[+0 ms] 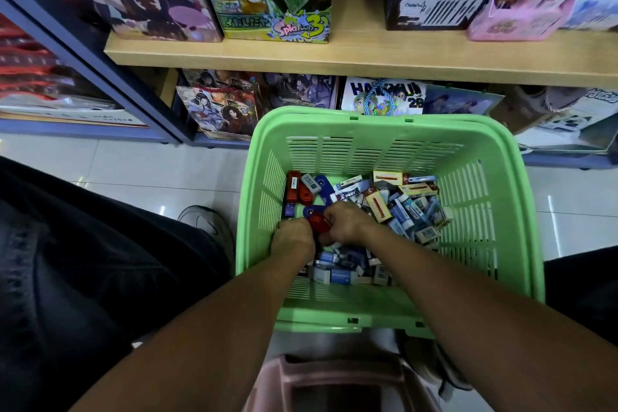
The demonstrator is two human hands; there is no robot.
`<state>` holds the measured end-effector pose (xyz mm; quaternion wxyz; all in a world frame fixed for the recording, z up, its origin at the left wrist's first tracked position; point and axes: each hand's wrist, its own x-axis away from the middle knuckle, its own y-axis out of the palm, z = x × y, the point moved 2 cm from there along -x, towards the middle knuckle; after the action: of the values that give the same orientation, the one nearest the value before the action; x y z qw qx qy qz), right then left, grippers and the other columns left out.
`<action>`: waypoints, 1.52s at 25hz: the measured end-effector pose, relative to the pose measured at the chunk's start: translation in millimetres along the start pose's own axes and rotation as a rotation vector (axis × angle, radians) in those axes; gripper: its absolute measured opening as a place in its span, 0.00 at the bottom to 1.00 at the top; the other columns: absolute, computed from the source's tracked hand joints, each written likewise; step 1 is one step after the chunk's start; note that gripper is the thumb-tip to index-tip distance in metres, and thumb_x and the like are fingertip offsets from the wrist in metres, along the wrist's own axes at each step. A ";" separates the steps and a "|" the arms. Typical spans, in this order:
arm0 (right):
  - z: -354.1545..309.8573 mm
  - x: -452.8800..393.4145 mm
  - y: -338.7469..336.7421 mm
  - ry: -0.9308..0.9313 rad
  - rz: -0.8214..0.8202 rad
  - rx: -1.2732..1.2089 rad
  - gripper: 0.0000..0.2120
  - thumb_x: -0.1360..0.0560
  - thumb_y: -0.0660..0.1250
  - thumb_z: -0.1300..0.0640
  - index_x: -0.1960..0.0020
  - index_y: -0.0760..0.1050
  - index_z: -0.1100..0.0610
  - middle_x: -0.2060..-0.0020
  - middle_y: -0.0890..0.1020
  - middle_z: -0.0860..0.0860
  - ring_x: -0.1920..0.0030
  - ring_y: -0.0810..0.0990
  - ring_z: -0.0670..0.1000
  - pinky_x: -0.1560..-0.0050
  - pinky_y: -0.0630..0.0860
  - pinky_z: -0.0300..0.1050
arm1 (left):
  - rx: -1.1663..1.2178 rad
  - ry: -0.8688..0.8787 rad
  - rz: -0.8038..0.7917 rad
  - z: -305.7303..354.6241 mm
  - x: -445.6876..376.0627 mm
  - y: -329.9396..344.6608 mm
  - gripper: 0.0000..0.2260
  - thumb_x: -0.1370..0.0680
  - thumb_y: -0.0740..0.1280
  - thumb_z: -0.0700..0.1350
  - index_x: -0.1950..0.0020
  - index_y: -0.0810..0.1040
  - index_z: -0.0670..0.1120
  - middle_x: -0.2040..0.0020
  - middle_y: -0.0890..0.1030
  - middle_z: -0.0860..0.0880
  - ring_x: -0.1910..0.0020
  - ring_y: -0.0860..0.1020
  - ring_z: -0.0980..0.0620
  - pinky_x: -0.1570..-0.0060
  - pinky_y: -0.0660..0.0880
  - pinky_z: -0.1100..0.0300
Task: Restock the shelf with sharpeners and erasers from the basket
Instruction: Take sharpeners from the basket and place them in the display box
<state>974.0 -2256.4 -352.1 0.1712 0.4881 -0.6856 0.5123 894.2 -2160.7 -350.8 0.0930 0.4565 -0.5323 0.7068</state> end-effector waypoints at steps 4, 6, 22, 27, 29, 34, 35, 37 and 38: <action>0.4 -4.5 -5.1 0.123 0.060 -0.075 0.10 0.32 0.74 0.55 0.56 0.76 0.57 0.58 0.79 0.54 0.62 0.80 0.52 0.62 0.78 0.43 | -0.089 0.083 0.084 4.8 2.6 -2.1 0.14 0.21 0.66 0.42 0.36 0.74 0.45 0.40 0.79 0.45 0.43 0.79 0.47 0.49 0.74 0.56; 0.1 -5.1 -7.8 0.150 0.058 -0.151 0.10 0.32 0.76 0.55 0.56 0.77 0.58 0.59 0.81 0.55 0.65 0.80 0.50 0.68 0.75 0.40 | -0.027 0.064 0.041 4.4 -2.8 -1.3 0.18 0.23 0.69 0.47 0.35 0.72 0.44 0.41 0.80 0.46 0.43 0.80 0.47 0.50 0.74 0.56; 17.5 8.2 -14.4 0.177 0.165 -0.530 0.07 0.29 0.76 0.53 0.57 0.79 0.52 0.61 0.83 0.50 0.65 0.80 0.45 0.68 0.72 0.37 | -0.024 0.042 -0.038 16.4 -20.5 16.2 0.33 0.27 0.74 0.49 0.28 0.65 0.40 0.33 0.71 0.38 0.35 0.72 0.41 0.38 0.72 0.52; 16.7 5.9 -10.1 0.166 0.142 -0.477 0.11 0.29 0.76 0.51 0.52 0.81 0.56 0.58 0.84 0.53 0.58 0.83 0.51 0.57 0.78 0.43 | 0.259 -0.068 -0.079 11.8 -22.7 4.9 0.20 0.28 0.76 0.45 0.40 0.75 0.42 0.43 0.80 0.44 0.44 0.79 0.45 0.47 0.78 0.56; 17.4 4.5 -10.1 0.177 0.133 -0.493 0.12 0.29 0.76 0.52 0.50 0.81 0.57 0.56 0.85 0.54 0.58 0.83 0.51 0.56 0.79 0.44 | 0.368 -0.087 -0.107 11.2 -22.1 3.8 0.18 0.29 0.76 0.42 0.42 0.76 0.42 0.45 0.81 0.44 0.46 0.80 0.46 0.46 0.79 0.55; 16.7 13.0 -23.5 0.206 0.132 -0.609 0.16 0.27 0.75 0.57 0.43 0.75 0.59 0.51 0.84 0.57 0.65 0.80 0.50 0.70 0.73 0.41 | 0.854 -0.142 -0.072 10.9 -11.5 -17.1 0.13 0.26 0.74 0.40 0.44 0.75 0.43 0.52 0.80 0.46 0.55 0.81 0.46 0.55 0.80 0.54; 17.0 14.7 -26.9 0.201 0.151 -0.623 0.17 0.27 0.75 0.58 0.43 0.73 0.59 0.52 0.83 0.58 0.67 0.79 0.51 0.72 0.71 0.40 | 0.998 -0.168 -0.061 13.2 -5.5 -24.3 0.12 0.24 0.72 0.40 0.44 0.74 0.43 0.54 0.80 0.45 0.58 0.81 0.46 0.61 0.81 0.53; 18.0 18.8 -32.1 0.175 0.140 -0.687 0.16 0.26 0.74 0.60 0.43 0.73 0.60 0.55 0.83 0.59 0.69 0.77 0.50 0.75 0.70 0.41 | 1.217 -0.211 -0.058 17.2 7.2 -37.6 0.09 0.21 0.69 0.39 0.42 0.73 0.43 0.55 0.80 0.44 0.58 0.82 0.44 0.61 0.83 0.48; 18.7 21.7 -33.3 0.161 0.101 -0.759 0.13 0.25 0.73 0.61 0.43 0.73 0.59 0.55 0.83 0.59 0.69 0.77 0.50 0.74 0.70 0.42 | 1.287 -0.222 -0.066 18.0 12.0 -41.8 0.09 0.21 0.68 0.40 0.42 0.73 0.43 0.56 0.80 0.44 0.57 0.82 0.44 0.59 0.83 0.47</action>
<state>997.0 -2283.4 -326.1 0.3671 0.3138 -0.8340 0.2669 923.1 -2162.6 -313.6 -0.2328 0.5073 0.0049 0.8297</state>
